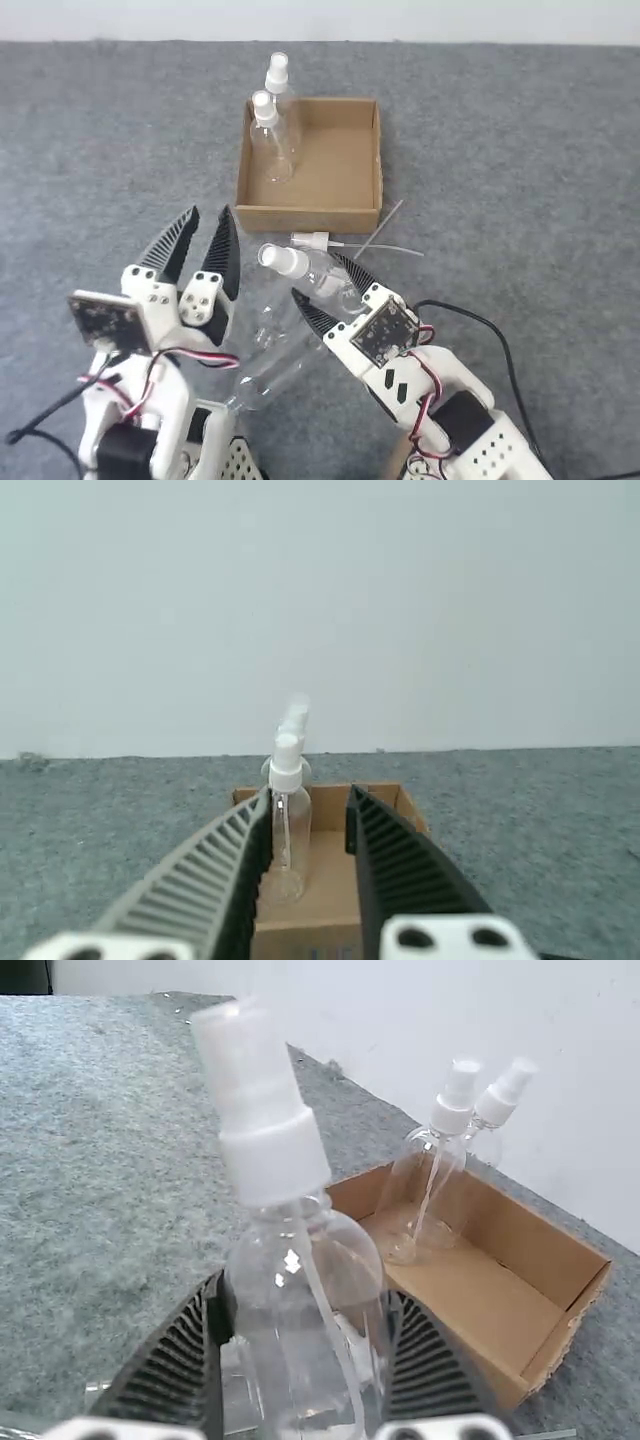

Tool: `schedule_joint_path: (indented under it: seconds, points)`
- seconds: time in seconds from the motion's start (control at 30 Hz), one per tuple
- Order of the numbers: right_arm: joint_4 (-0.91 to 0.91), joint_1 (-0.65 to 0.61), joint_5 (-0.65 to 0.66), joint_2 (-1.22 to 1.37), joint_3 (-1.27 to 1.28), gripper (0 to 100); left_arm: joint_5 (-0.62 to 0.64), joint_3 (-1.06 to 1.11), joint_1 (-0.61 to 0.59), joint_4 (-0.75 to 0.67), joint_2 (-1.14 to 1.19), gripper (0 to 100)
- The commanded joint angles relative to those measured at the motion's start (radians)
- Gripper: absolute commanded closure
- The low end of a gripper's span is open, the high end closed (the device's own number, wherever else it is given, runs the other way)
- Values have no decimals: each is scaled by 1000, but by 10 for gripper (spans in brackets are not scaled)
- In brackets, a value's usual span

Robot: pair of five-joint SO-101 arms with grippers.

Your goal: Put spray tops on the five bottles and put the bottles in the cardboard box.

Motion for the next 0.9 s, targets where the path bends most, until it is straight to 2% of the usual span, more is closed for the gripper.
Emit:
schedule_joint_path:
  seconds: [0.0, 0.33, 0.5, 0.87]
  points:
    - [-45, 13, -8, -21, -84, 992, 11, 30, -6, -64, -12, 889]
    - [-117, 15, -6, -21, -84, 992, 12, 166, 3, -196, -12, 889]
    - [-117, 13, -6, -21, -84, 992, 12, 176, 6, -198, -12, 889]
    - [-117, 13, -6, -21, -84, 992, -48, 225, 166, -199, -9, 889]
